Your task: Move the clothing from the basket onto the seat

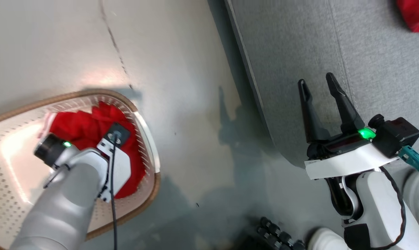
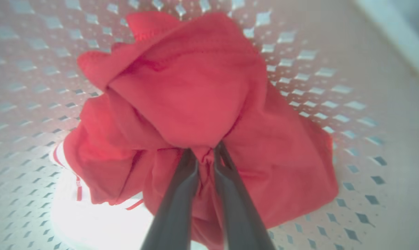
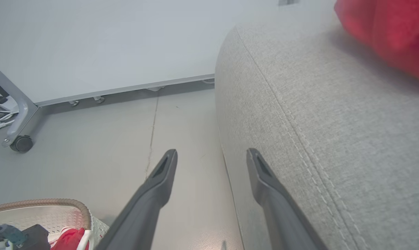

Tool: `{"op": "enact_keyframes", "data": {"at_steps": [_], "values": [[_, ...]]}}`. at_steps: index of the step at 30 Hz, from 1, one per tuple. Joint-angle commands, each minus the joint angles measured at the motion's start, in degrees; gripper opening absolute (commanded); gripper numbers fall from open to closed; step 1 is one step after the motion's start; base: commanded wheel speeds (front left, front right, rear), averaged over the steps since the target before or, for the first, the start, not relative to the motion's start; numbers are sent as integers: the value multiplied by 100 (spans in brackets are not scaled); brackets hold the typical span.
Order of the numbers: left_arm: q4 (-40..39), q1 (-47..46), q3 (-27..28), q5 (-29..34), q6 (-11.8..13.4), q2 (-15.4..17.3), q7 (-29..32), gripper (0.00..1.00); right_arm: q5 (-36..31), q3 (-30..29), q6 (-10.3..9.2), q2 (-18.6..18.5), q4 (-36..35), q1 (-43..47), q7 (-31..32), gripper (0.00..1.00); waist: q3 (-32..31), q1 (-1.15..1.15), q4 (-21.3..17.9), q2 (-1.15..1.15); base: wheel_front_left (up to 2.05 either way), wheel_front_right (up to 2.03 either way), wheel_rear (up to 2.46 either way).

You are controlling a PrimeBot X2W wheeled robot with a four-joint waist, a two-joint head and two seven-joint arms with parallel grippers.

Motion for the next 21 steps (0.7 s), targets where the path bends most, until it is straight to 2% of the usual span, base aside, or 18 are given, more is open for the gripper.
{"op": "enact_keyframes", "data": {"at_steps": [1,6,9,14,21], "values": [[2,112,-46,-29,-56,-42,-140,0,-75,-73,1,-23,41,64,-26,100,-508,0,300,0,0,0,0],[-24,428,-198,-135,-190,-428,-776,0,-406,-287,1,-29,180,259,-26,100,-1291,0,755,0,0,0,0],[-47,523,-232,-264,-230,-547,-964,0,-525,-340,1,-29,229,360,-26,100,-1585,0,897,0,0,0,0],[-214,725,-275,-543,-264,-606,-1310,0,-594,-401,1,-78,269,502,-26,100,-2054,0,1091,0,0,0,0],[-857,1110,-503,-1248,-284,-608,-1762,0,-605,-438,1,-200,259,729,-26,100,-2817,0,1342,0,0,0,0]]}}
